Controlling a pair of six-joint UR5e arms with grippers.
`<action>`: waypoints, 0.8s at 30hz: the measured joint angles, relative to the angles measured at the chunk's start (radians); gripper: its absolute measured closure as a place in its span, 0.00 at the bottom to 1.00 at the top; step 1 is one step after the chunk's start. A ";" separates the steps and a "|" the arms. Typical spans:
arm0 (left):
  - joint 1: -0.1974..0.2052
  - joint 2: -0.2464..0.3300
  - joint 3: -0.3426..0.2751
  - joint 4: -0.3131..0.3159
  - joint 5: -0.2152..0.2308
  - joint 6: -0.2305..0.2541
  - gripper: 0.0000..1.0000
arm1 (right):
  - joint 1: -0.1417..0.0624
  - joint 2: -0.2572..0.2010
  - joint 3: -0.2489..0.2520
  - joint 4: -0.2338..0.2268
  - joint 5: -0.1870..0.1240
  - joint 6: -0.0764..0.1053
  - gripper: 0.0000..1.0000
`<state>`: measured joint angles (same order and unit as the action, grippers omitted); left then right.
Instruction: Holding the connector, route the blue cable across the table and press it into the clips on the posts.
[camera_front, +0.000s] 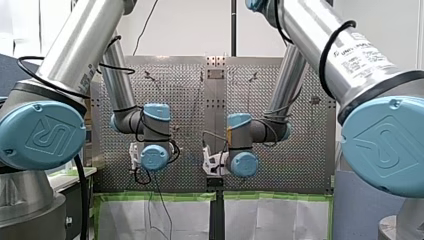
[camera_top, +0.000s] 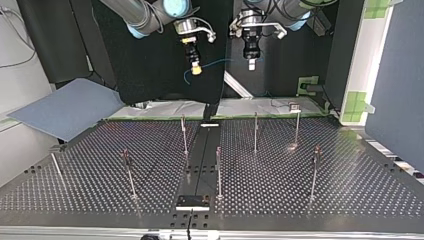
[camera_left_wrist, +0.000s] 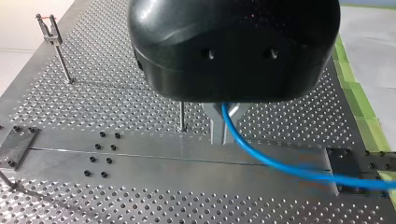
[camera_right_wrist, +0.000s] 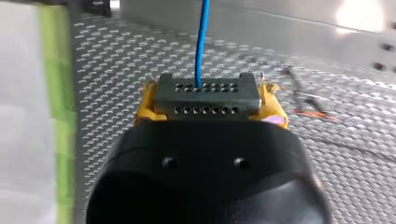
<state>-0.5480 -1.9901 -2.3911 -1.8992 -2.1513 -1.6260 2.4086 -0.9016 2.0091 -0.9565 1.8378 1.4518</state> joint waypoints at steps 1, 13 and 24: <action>0.000 0.000 0.000 0.000 0.000 0.000 1.00 | 0.000 0.010 0.000 0.003 0.000 0.000 1.00; 0.007 0.007 -0.005 -0.007 -0.007 0.007 1.00 | 0.001 0.029 0.000 0.007 0.000 0.000 1.00; 0.045 0.017 -0.011 -0.096 -0.027 0.093 1.00 | 0.001 0.029 0.000 0.007 0.000 0.000 1.00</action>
<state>-0.5026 -1.9735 -2.4016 -1.9956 -2.1787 -1.5326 2.4092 -0.8723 2.0088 -0.9497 1.8379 1.4514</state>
